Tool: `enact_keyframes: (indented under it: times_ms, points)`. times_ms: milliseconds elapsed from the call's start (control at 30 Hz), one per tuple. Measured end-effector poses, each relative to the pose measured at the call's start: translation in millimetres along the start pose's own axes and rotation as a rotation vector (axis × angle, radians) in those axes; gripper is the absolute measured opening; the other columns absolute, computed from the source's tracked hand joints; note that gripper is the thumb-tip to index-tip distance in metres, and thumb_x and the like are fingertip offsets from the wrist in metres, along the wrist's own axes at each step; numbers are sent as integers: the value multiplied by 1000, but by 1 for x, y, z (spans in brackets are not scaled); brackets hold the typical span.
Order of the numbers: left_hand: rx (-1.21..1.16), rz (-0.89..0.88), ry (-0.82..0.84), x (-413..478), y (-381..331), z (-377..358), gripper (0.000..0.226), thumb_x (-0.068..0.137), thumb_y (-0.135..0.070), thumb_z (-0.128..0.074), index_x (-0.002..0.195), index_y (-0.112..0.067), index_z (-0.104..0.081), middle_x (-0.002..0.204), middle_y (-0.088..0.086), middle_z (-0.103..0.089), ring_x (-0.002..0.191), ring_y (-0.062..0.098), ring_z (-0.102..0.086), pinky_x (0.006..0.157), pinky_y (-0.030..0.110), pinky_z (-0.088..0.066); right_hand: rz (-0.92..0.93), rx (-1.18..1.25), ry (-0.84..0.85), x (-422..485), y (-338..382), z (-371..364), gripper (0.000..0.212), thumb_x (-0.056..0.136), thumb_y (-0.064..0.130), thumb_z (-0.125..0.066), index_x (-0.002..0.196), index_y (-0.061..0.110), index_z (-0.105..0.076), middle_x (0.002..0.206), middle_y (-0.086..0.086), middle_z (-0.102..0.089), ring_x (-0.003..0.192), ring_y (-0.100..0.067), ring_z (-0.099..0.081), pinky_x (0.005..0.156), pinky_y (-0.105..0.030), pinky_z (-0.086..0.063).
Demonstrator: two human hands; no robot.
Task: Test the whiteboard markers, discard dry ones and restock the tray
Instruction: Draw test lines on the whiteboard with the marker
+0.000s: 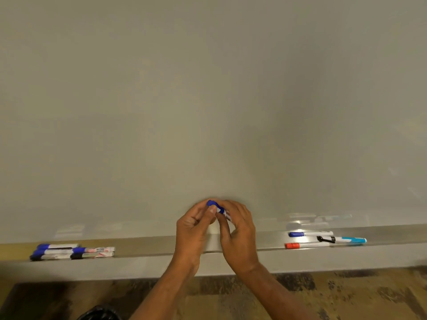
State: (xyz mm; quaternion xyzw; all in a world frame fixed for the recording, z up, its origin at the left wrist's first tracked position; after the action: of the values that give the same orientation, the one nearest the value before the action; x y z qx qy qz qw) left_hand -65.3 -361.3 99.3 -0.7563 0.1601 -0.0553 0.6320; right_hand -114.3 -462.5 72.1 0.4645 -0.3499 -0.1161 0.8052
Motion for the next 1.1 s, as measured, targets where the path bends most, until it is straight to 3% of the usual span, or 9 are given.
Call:
enact_keyframes:
  times_ms: [100,233,333,400,467,600,700,867,1100]
  points:
    - [-71,-1,75,-3,-28,13,25,101,-13,-59,122,-9,-70,114,9,-76,110,23,-71,94,27,-56,-35,133,20,8,40,-4,29,96,12,-61,123,20,-64,116,9,-65,108,-13,-61,92,-26,-51]
    - [-139,25,206,-5,-64,31,27,106,-15,-47,127,-7,-62,132,8,-69,123,26,-64,99,38,-52,-332,463,132,21,91,-1,16,93,21,-66,108,20,-72,92,2,-73,84,-14,-68,75,-26,-55]
    - [-166,49,286,-10,-94,45,28,106,-22,-46,125,-8,-61,136,13,-66,96,35,-60,65,35,-54,-542,603,347,27,123,3,34,94,39,-57,94,10,-74,78,-11,-70,65,-20,-59,60,-28,-48]
    - [-154,53,344,-14,-113,52,31,105,-28,-49,124,-7,-61,135,17,-66,73,26,-54,57,34,-54,-605,657,465,30,142,5,45,98,43,-51,86,4,-69,76,-15,-65,59,-18,-53,54,-27,-42]
    - [-155,47,397,-18,-130,58,28,105,-30,-50,119,-11,-66,133,21,-66,74,25,-60,63,34,-57,-621,709,524,31,160,5,50,100,46,-48,79,4,-65,70,-14,-59,51,-15,-45,49,-26,-33]
    - [-192,24,415,-24,-156,68,32,104,-25,-50,125,-6,-65,129,26,-67,115,36,-67,92,36,-59,-574,780,508,32,190,0,49,100,44,-45,74,5,-58,56,-5,-51,43,-12,-34,44,-25,-24]
    - [-178,-16,427,-30,-177,72,36,103,-24,-49,127,-1,-61,125,26,-69,88,20,-75,78,28,-60,-529,792,463,33,208,-6,50,98,46,-46,76,2,-57,54,-5,-51,41,-11,-34,42,-23,-25]
    - [-187,-35,391,-40,-203,79,33,106,-23,-47,127,-1,-61,123,26,-70,122,35,-66,109,44,-47,-527,745,369,35,236,-10,49,81,54,-57,68,7,-55,53,-8,-42,40,-13,-30,42,-21,-22]
    - [-168,-148,334,-45,-233,86,37,100,-27,-52,125,-3,-63,117,21,-73,117,33,-69,103,42,-54,-557,608,336,41,259,-18,49,84,55,-55,59,13,-52,50,-7,-46,35,-11,-34,39,-16,-29]
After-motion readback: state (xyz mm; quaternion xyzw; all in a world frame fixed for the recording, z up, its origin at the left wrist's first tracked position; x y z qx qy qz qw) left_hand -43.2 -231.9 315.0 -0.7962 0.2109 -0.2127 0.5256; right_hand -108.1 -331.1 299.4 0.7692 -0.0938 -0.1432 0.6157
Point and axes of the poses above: each hand's wrist, its own x-axis towards the middle knuckle, its own z-axis out of the back of the hand, y = z × x, the point moved 2 cm from there along x, towards the middle knuckle
